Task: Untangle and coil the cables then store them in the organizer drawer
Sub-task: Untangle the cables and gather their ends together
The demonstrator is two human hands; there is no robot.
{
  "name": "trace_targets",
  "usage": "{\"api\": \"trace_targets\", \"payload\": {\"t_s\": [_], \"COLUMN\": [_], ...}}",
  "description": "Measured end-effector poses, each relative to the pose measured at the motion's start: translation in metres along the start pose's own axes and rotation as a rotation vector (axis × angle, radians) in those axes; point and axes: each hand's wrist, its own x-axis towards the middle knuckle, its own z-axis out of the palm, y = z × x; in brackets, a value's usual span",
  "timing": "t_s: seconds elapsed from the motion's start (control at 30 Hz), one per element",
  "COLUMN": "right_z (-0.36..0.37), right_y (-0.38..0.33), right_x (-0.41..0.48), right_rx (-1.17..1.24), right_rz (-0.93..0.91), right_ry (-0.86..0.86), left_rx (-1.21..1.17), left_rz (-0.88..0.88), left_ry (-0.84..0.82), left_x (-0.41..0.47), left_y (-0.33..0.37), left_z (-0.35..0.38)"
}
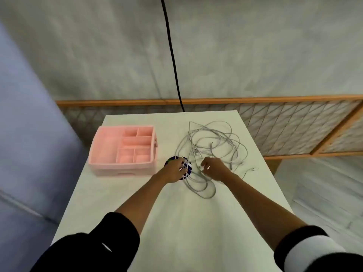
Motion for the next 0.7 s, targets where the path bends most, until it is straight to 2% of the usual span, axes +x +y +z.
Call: {"api": "trace_targets", "payload": {"t_s": [0.07, 0.37, 0.5, 0.7], "right_z": [0.006, 0.048, 0.053, 0.053], "right_y": [0.012, 0.050, 0.050, 0.058], "right_x": [-0.003, -0.004, -0.002, -0.002], "right_rx": [0.006, -0.043, 0.008, -0.194], "right_rz": [0.020, 0.048, 0.084, 0.045], "right_ry": [-0.009, -0.038, 0.012, 0.054], "left_rx": [-0.038, 0.133, 0.215, 0.255], "left_rz": [0.005, -0.017, -0.008, 0.031], "left_ry": [-0.048, -0.152, -0.122, -0.036], "left_x": [0.005, 0.021, 0.024, 0.023], "left_y": [-0.001, -0.010, -0.014, -0.015], "left_z": [0.014, 0.061, 0.067, 0.074]}}
